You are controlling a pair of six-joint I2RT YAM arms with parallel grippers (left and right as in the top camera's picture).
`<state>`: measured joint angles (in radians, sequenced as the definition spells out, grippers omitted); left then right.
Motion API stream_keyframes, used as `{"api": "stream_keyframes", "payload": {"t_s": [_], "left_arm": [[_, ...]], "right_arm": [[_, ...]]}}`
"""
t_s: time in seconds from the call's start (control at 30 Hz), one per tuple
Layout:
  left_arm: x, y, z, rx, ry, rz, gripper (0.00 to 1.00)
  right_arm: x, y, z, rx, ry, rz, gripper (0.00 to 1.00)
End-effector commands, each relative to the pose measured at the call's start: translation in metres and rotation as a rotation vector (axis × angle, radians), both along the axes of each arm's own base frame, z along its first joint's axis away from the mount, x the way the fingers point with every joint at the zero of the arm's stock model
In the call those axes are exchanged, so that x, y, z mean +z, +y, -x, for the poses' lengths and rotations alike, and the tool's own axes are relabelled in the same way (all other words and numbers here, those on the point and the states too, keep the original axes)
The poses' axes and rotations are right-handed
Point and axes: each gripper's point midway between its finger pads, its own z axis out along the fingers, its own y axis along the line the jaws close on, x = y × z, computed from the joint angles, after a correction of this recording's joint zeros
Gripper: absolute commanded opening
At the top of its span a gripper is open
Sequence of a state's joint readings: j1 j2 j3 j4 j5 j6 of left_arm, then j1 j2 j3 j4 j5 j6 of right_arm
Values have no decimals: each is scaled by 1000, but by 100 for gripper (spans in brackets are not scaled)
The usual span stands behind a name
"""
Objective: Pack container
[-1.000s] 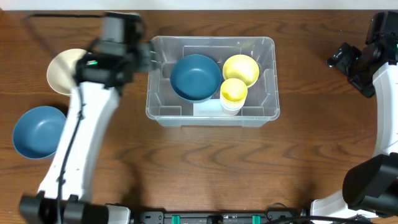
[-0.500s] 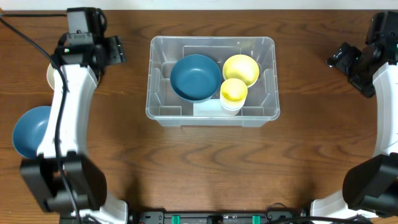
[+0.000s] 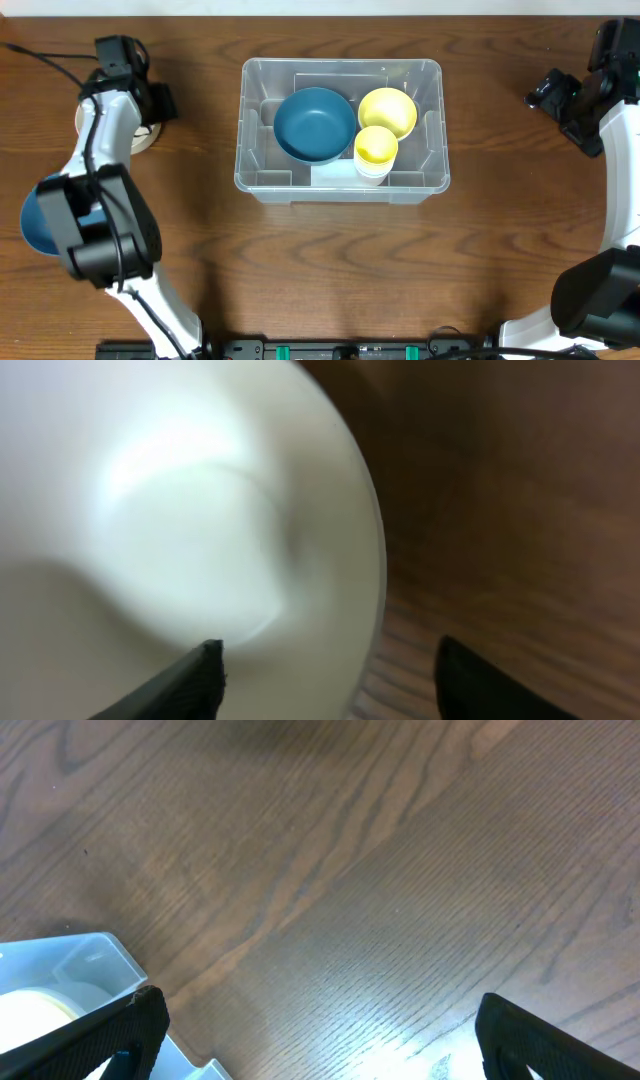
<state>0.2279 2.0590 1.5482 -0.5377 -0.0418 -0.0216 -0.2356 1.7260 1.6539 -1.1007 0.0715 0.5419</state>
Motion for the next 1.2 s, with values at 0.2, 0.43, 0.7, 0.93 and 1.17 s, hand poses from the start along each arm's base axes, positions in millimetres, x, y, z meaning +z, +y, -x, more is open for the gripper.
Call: {"api": "stream_keyframes", "payload": {"t_s": [0.2, 0.43, 0.7, 0.93, 1.17], "left_arm": [[-34, 2, 1, -21, 67, -7, 30], [-33, 2, -1, -18, 60, -7, 6], [6, -7, -6, -36, -9, -23, 6], [105, -35, -12, -83, -215, -58, 6], [201, -103, 11, -174, -403, -33, 6]], "right_arm": [[-1, -2, 0, -19, 2, 0, 99], [-1, -2, 0, -19, 2, 0, 99], [-1, -2, 0, -19, 2, 0, 99], [-1, -2, 0, -19, 2, 0, 99], [-1, -2, 0, -19, 2, 0, 99]]}}
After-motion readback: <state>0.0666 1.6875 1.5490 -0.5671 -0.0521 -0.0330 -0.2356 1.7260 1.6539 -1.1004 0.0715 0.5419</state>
